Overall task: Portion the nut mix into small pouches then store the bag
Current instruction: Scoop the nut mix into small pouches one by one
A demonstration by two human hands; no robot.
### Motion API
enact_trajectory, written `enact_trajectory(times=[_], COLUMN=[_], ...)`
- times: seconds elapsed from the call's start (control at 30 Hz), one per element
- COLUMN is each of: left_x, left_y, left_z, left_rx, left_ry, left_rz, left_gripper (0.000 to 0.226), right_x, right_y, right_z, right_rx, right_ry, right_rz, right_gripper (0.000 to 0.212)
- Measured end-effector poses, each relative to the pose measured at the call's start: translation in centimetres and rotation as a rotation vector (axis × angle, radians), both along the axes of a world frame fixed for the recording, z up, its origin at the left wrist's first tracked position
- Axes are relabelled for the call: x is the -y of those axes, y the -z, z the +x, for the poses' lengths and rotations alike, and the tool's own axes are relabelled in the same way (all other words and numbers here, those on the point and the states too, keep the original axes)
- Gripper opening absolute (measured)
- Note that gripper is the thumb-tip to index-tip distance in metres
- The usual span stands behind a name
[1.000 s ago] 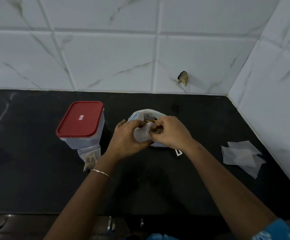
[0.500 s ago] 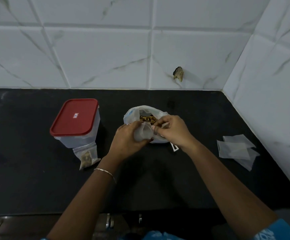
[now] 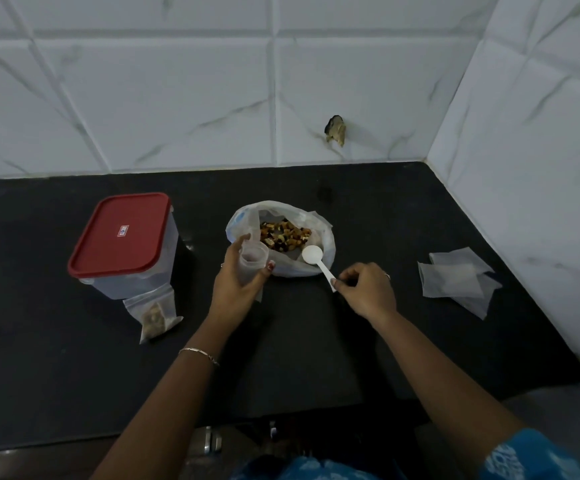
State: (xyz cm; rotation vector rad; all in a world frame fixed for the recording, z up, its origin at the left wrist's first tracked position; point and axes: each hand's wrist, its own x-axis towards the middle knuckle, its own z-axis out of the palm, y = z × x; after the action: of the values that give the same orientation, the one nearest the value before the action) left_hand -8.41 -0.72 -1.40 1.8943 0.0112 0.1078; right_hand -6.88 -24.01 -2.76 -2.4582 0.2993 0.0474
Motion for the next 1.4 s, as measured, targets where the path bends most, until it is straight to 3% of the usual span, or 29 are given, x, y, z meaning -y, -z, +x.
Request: enact_trajectory(times=[0.27, 0.47, 0.63, 0.8, 0.9, 1.07, 1.27, 1.4], left_x=[-1.2, -1.8, -1.7, -1.8, -1.8, -1.5, -1.5, -1.5], left_y=[0.7, 1.0, 0.5, 0.9, 0.9, 1.1, 1.8, 2.1], left_z=[0.4, 1.3, 2.0, 3.0, 3.4, 4.1, 4.6, 4.5], left_rx=[-0.086, -0.115, -0.060, -0.105, -0.136, -0.160, -0.187, -0.185], left_ry=[-0.053, -0.112, -0.169, -0.107, -0.106, -0.081, -0.058, -0.062], left_rz=[-0.070, -0.110, -0.077, -0.247, -0.287, -0.349, -0.429, -0.461], left_gripper=[0.078, 0.062, 0.059, 0.058, 0.051, 0.056, 0.056, 0.062], right_x=[-0.3, -1.3, -3.2, -5.2, -5.5, -5.9, -5.9, -4.6], right_y=[-0.7, -3.2, -5.2, -5.2, -5.0, -3.9, -2.9, -2.8], right_z=[0.0, 1.3, 4.1, 5.6, 5.4, 4.7, 4.9, 5.1], right_rx=[0.008, 0.250, 0.366, 0.403, 0.363, 0.326, 0.350, 0.357], right_ry=[-0.106, -0.174, -0.386, -0.576, -0.605, -0.616, -0.383, -0.385], right_rz=[0.021, 0.208, -0.054, -0.526, -0.648, -0.568, -0.120, -0.286], right_gripper=[0.004, 0.012, 0.017, 0.020, 0.021, 0.018, 0.016, 0.014])
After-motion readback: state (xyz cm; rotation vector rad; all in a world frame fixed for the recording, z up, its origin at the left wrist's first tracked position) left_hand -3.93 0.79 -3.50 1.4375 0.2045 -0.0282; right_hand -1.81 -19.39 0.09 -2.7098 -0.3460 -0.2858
